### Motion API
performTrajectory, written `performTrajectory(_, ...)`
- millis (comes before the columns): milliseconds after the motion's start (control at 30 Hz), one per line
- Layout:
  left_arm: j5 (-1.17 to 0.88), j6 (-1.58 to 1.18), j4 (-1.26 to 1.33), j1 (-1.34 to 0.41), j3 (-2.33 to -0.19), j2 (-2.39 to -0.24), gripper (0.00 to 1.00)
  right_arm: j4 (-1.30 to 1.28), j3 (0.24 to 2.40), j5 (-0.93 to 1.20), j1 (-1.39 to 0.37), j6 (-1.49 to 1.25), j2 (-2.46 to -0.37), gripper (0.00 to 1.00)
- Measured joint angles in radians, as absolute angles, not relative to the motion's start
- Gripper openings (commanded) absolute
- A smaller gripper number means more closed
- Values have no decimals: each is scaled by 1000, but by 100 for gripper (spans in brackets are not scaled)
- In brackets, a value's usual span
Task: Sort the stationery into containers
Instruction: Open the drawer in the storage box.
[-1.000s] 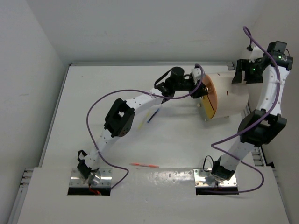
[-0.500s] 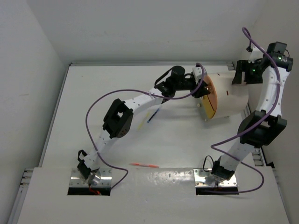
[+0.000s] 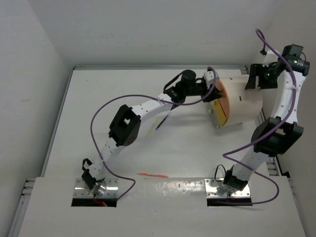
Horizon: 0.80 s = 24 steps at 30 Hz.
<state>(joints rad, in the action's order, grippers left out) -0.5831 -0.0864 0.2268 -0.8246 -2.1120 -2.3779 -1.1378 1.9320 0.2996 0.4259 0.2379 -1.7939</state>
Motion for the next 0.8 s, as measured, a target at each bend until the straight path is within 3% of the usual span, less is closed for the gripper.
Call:
performTrajectory(367, -576, -82, 227, -824, -2093, -2366, 11, -1137, 1932, 294, 426, 242, -1794, 68)
performTrajectory(800, -588, -62, 196, -797, -1950, -2252, 3, -1135, 1932, 290, 427, 240, -1794, 68)
